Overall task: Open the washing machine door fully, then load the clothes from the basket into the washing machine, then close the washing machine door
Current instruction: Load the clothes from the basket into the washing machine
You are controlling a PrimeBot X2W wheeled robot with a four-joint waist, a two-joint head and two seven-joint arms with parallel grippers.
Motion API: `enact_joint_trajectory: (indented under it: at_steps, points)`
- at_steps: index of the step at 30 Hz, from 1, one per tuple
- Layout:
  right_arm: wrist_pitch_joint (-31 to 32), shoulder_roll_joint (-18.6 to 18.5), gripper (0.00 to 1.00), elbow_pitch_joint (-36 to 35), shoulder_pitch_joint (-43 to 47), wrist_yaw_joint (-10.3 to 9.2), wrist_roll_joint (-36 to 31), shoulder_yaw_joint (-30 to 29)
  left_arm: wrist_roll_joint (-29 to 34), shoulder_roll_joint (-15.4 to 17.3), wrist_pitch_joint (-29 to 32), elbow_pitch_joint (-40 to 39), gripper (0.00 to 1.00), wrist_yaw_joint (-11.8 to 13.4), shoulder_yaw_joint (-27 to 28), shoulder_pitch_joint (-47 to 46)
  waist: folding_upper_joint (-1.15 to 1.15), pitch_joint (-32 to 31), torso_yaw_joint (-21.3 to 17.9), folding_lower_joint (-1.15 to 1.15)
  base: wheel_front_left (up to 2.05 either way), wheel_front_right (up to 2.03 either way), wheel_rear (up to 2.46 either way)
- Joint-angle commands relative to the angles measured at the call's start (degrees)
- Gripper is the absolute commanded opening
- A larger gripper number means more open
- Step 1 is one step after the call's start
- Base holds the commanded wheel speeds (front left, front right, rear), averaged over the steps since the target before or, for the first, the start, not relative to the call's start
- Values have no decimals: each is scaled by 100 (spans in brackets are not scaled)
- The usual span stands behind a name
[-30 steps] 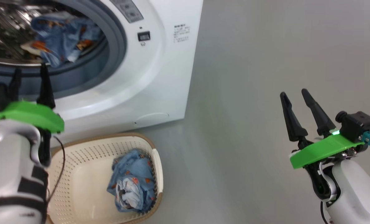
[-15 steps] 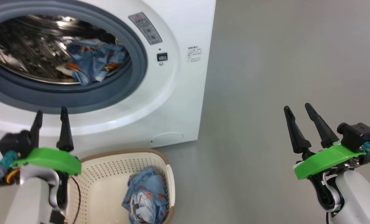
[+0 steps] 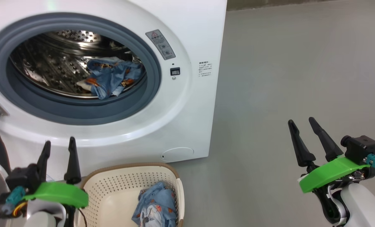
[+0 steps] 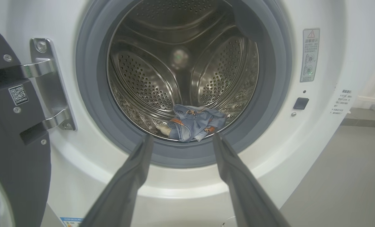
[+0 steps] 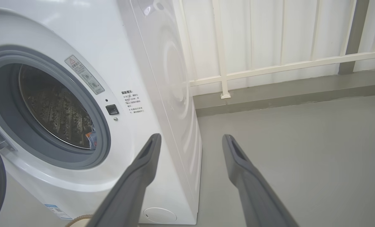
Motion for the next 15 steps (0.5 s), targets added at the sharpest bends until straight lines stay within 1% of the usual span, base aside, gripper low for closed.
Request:
enact_joint_trajectory:
  at_steps: [1, 15]
  points:
    - [-46, -104, 100, -110, 53, 42, 34, 101, 1, 136, -37, -224, 100, -8, 207, 26, 0, -53, 12, 0, 0, 0, 0]
    - [-46, -146, 100, -142, 112, 42, 7, 67, -2, 7, -37, -711, 100, 152, 276, 603, 0, -203, -12, 0, 0, 0, 0]
